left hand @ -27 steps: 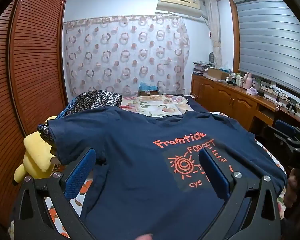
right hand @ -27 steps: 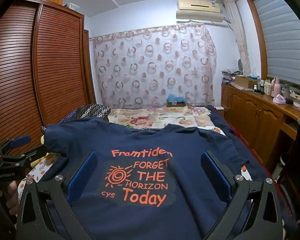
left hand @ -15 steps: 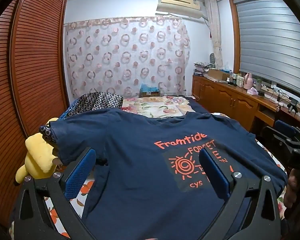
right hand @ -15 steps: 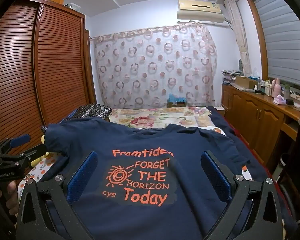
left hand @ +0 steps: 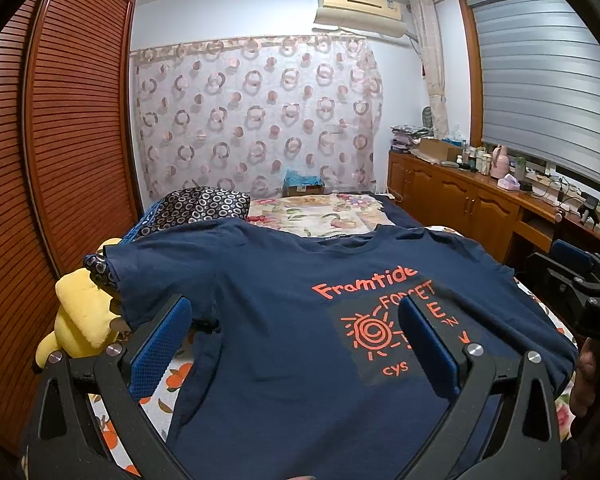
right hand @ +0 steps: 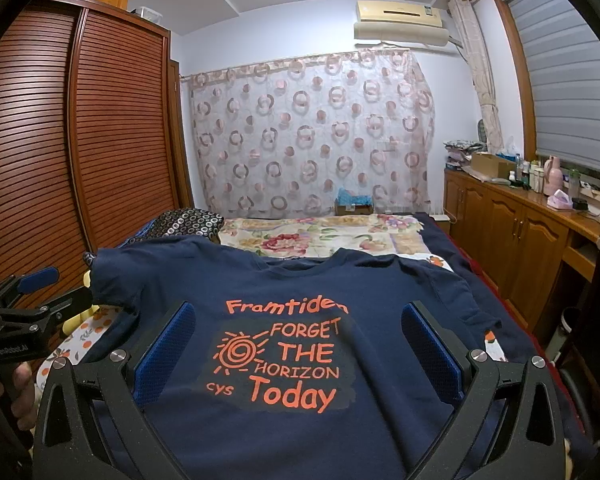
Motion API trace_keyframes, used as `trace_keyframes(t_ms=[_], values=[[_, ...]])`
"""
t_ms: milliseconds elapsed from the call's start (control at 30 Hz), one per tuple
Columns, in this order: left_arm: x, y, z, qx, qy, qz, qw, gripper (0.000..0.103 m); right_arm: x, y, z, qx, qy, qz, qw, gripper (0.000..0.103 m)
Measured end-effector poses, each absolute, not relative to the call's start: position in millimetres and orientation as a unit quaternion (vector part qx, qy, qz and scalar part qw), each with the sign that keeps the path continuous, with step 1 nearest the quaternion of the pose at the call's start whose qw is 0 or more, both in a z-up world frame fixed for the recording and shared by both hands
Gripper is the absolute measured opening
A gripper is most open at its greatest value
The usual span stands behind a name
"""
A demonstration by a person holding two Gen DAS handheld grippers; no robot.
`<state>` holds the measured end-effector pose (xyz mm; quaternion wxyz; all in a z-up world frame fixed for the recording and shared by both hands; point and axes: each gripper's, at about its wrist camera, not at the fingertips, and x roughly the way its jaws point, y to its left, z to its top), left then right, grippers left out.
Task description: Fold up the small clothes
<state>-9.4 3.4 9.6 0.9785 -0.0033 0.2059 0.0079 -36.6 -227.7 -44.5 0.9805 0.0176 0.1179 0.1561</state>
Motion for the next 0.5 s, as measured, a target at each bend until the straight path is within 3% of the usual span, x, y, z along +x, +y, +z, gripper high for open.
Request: trace_keyframes(t_ms=[500], values=[[-9.2,2.8,10.4,0.000,0.206,0.008,0.979,0.103,-37.0,-228.4,-44.3,0.018,0.117,0.156,0.981,0.103]])
